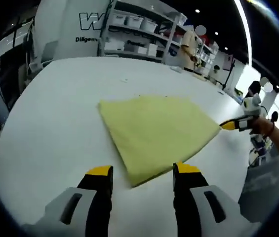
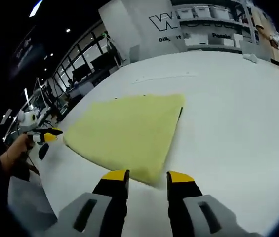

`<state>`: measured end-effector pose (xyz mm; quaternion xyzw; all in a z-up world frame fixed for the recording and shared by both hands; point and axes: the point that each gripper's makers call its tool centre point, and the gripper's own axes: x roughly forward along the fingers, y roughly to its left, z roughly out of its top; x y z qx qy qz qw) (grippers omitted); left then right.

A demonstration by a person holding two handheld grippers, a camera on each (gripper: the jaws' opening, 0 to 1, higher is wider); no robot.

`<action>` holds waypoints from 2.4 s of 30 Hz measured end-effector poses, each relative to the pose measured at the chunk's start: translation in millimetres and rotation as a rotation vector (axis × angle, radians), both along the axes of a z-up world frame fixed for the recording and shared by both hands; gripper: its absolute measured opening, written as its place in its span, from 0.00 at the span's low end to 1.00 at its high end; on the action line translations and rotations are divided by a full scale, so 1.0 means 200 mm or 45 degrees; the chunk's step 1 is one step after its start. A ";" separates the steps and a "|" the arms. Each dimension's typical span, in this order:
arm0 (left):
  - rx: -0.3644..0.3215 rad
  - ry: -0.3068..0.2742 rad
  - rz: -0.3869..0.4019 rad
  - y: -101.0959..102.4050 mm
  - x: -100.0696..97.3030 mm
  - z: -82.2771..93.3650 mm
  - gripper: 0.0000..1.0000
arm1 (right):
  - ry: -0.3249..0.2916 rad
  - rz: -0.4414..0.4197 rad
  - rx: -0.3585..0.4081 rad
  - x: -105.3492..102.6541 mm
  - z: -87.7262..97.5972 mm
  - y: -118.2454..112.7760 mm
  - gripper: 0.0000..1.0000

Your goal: Fold the garment on the visible template until the final outline fits inside the template.

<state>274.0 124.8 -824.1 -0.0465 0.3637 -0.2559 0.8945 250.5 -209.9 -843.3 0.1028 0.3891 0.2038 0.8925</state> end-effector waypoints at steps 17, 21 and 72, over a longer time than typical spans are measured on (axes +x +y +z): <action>0.060 0.100 0.070 0.00 0.01 -0.13 0.06 | 0.038 -0.030 -0.051 0.02 -0.07 0.00 0.04; 0.079 0.112 0.053 0.01 -0.02 -0.14 0.02 | 0.036 -0.023 -0.059 0.02 -0.07 0.00 0.00; 0.092 0.007 0.044 0.00 -0.29 0.04 0.74 | -0.114 0.082 -0.148 -0.22 0.11 0.19 0.86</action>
